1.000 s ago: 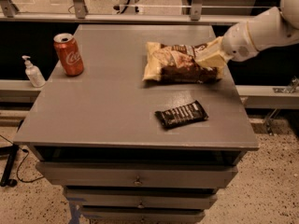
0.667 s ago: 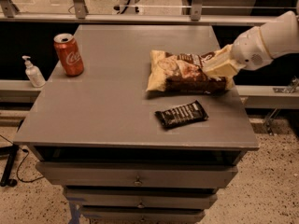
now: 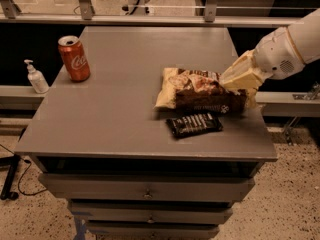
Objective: Move brown chip bag near rxbar chocolate
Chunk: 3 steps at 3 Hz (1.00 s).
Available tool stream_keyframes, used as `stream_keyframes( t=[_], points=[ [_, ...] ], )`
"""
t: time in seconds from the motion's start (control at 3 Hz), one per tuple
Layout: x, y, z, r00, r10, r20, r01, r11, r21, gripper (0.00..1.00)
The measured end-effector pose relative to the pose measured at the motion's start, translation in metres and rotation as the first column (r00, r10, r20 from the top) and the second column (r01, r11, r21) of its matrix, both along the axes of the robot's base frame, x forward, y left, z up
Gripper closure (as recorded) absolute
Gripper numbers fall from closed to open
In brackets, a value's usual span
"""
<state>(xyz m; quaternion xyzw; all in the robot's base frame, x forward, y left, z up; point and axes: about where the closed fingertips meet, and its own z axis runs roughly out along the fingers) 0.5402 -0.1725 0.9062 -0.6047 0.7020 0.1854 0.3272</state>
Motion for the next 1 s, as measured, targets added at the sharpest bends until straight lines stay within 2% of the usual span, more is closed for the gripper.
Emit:
stream_keyframes(
  t=[0.67,1.0],
  points=[
    [-0.0175,0.0102,0.0047,0.9989,0.042,-0.019,-0.042,0.999,-0.022,0.38],
    [-0.0201,0.0033,0.0090,0.9995,0.030,-0.012,-0.030,0.999,-0.025,0.14]
  ],
)
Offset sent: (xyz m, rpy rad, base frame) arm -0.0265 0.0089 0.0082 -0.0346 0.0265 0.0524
